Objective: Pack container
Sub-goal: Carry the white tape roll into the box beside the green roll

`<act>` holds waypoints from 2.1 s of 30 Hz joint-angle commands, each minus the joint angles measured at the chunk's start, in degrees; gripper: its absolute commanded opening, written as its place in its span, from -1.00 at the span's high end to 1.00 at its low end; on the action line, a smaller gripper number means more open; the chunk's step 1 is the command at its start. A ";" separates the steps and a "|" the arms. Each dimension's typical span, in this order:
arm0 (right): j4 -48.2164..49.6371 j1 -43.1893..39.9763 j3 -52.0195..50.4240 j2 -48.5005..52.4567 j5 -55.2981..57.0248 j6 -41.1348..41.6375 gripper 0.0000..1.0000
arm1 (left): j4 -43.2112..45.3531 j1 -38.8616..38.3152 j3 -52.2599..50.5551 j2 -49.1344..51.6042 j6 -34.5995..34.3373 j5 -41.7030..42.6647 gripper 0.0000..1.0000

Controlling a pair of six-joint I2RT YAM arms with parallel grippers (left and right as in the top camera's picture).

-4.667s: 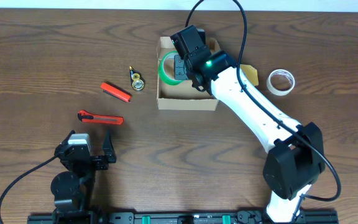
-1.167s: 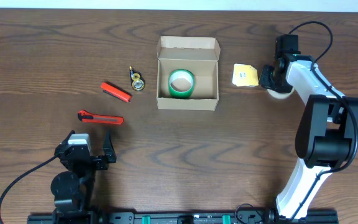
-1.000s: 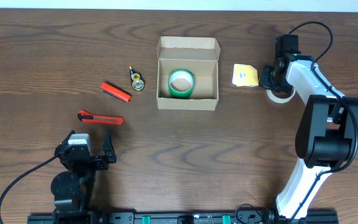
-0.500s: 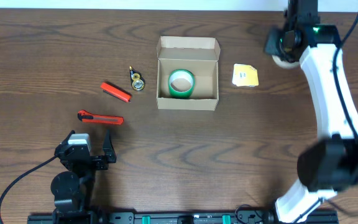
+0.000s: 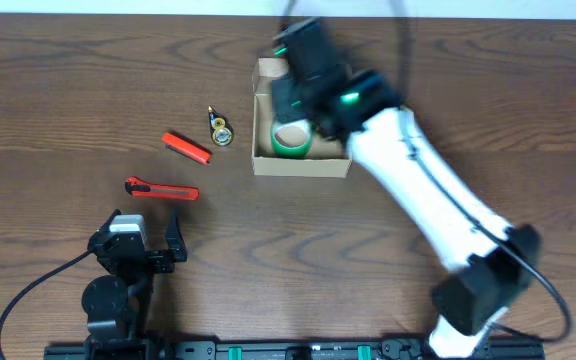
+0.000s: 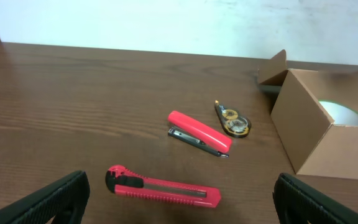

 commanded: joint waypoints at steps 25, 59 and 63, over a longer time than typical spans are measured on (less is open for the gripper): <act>1.92 2.03 -0.33 14.86 4.96 8.02 0.97 | -0.28 0.24 -1.62 -0.35 0.39 -0.39 -0.91; 4.96 0.42 -0.35 16.92 -0.04 8.02 0.45 | -0.31 0.24 -1.62 -0.35 0.39 -0.39 -0.91; 5.05 0.42 0.09 16.65 -0.07 7.98 0.09 | -0.28 0.24 -1.62 -0.35 0.39 -0.39 -0.91</act>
